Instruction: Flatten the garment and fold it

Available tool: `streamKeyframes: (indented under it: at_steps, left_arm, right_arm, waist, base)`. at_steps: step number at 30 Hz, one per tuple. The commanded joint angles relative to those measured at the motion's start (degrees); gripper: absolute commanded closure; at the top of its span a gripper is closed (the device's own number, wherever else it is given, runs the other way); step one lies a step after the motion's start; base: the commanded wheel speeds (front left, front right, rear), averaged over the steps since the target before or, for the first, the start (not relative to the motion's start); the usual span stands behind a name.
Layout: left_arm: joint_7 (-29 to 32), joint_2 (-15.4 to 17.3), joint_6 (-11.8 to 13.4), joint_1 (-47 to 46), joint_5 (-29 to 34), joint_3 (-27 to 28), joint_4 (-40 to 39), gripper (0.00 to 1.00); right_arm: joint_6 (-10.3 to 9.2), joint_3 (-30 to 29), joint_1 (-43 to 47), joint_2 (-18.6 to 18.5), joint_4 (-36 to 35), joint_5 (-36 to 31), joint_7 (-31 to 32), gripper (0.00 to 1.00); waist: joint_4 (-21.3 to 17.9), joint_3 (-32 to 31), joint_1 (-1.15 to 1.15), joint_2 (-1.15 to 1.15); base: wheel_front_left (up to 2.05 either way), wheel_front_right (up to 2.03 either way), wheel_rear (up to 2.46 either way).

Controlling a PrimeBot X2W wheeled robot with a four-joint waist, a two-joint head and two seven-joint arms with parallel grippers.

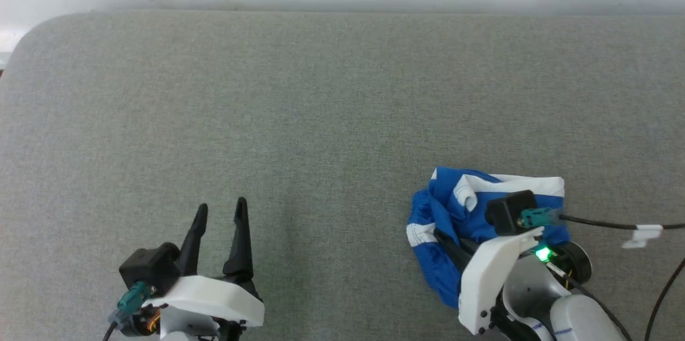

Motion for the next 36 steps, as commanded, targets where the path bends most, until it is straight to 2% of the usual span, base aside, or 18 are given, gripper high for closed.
streamKeyframes:
  at_steps: [1,2,3,4,5,12,16,20,25,29,36]
  left_arm:
    - [-0.24,-0.26,-0.62,-1.17,-0.43,-0.27,0.50,0.00]
    - [-0.25,-0.39,-0.72,-1.36,-0.47,-0.38,0.67,0.00]
    - [-0.26,-0.49,-0.81,-1.55,-0.50,-0.47,0.86,0.00]
    - [-0.28,-0.57,-0.90,-1.72,-0.52,-0.54,1.05,0.00]
    - [-0.30,-0.63,-0.99,-1.84,-0.55,-0.59,1.24,0.00]
    - [-0.39,-0.72,-1.27,-1.69,-0.96,-0.60,2.35,0.00]
    - [-0.33,-0.60,-1.20,-1.18,-1.29,-0.47,2.61,0.00]
    - [-0.27,-0.20,-1.07,-0.68,-1.40,-0.33,2.40,0.00]
    - [-0.14,0.26,-1.04,-0.25,-1.40,-0.45,1.98,0.00]
    - [0.06,0.58,-1.10,-0.13,-1.38,-0.65,1.66,0.00]
    - [0.61,1.43,-1.15,-0.47,-1.16,-0.87,1.23,0.00]
  right_arm:
    - [-0.04,0.37,-1.53,0.12,2.14,-0.70,-0.34,1.00]
    - [-0.04,0.56,-2.00,0.12,3.21,-1.28,-0.53,0.92]
    - [-0.04,0.69,-2.41,0.12,4.16,-1.72,-0.77,0.69]
    - [-0.04,0.88,-2.76,0.12,4.92,-2.00,-0.98,0.29]
    - [-0.04,1.23,-3.12,0.12,5.44,-2.20,-1.13,0.00]
    - [-0.04,3.40,-3.14,0.12,2.90,1.61,0.08,0.00]
    - [-0.04,2.21,-1.49,0.12,-3.38,4.58,1.25,0.00]
    - [-0.04,-2.90,0.86,0.12,-10.62,4.98,1.11,0.00]
    - [-0.04,-13.26,4.65,0.12,-16.65,4.05,-1.16,0.00]
    - [-0.04,-18.93,7.71,0.13,-16.37,2.92,-1.46,0.00]
    - [-0.04,-19.70,8.41,0.13,-10.15,4.32,-1.19,0.00]
  waist:
    - [0.47,0.42,0.00,0.01]
    - [0.58,0.49,0.00,0.01]
    - [0.69,0.54,0.00,0.01]
    - [0.77,0.59,0.00,0.01]
    - [0.78,0.60,0.00,0.01]
    - [-0.12,-0.30,0.00,0.01]
    - [-1.27,-1.38,0.00,0.01]
    - [-2.32,-2.00,0.00,0.01]
    - [-3.00,-2.12,0.00,0.01]
    - [-3.19,-1.77,0.00,0.01]
    - [-2.71,-0.79,0.00,0.01]
  base:
    - [0.00,0.00,0.00]
    - [0.00,0.00,0.00]
    - [0.00,0.00,0.00]
    - [0.00,0.00,0.00]
    - [0.00,0.00,0.00]
    - [0.00,0.00,0.00]
    - [0.00,0.00,0.00]
    - [0.00,0.00,0.00]
    - [0.00,0.00,0.00]
    - [0.00,0.00,0.00]
    - [0.00,0.00,0.00]
